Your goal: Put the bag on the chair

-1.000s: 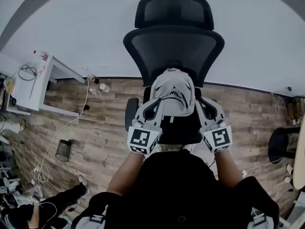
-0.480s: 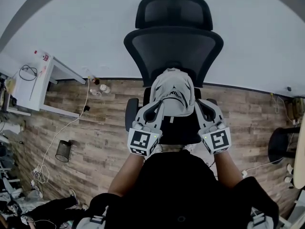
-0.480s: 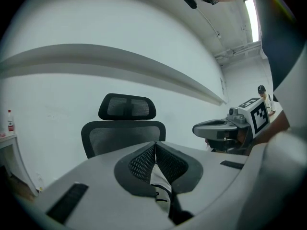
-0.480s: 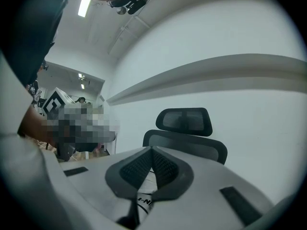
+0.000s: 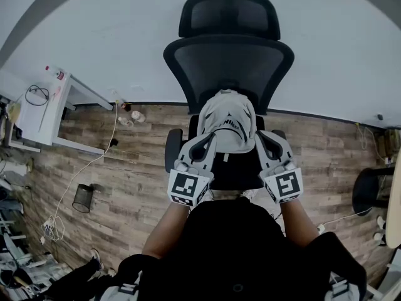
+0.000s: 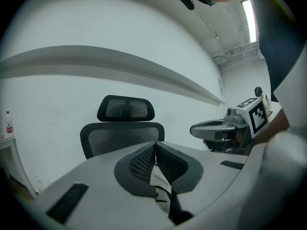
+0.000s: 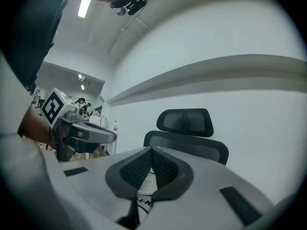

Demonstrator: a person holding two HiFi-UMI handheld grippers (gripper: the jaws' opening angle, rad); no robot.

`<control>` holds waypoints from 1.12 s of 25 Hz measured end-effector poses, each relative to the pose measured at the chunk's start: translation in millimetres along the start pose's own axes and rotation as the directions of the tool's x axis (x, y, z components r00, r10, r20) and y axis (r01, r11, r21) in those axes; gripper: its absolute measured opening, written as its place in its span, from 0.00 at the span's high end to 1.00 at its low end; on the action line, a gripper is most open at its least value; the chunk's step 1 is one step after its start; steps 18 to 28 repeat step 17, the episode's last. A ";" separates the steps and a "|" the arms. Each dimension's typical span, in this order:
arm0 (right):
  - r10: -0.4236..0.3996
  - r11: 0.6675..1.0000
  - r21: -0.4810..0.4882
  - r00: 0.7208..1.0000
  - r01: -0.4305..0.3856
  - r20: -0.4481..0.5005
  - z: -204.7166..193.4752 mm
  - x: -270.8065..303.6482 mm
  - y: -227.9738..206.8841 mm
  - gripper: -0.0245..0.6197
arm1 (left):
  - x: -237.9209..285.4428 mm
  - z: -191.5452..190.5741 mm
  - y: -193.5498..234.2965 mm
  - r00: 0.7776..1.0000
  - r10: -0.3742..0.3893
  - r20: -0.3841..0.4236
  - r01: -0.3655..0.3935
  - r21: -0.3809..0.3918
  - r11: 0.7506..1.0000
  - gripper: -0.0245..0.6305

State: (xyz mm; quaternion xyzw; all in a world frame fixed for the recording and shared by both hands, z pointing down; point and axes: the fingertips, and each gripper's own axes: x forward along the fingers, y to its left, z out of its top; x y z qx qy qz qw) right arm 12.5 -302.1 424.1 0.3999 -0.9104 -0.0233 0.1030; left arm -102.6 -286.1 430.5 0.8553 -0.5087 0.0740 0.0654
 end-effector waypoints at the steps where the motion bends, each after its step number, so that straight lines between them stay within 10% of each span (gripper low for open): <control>1: 0.001 1.000 -0.002 1.000 -0.002 -0.006 -0.2 0.4 0.3 0.93 | -0.2 0.0 0.2 1.000 0.001 0.000 -0.001 -0.001 1.000 0.93; 28: 0.025 1.000 0.000 0.999 -0.025 0.036 0.3 11.7 7.8 0.93 | -5.4 -8.6 7.8 0.999 0.031 -0.020 -0.032 -0.009 0.999 0.93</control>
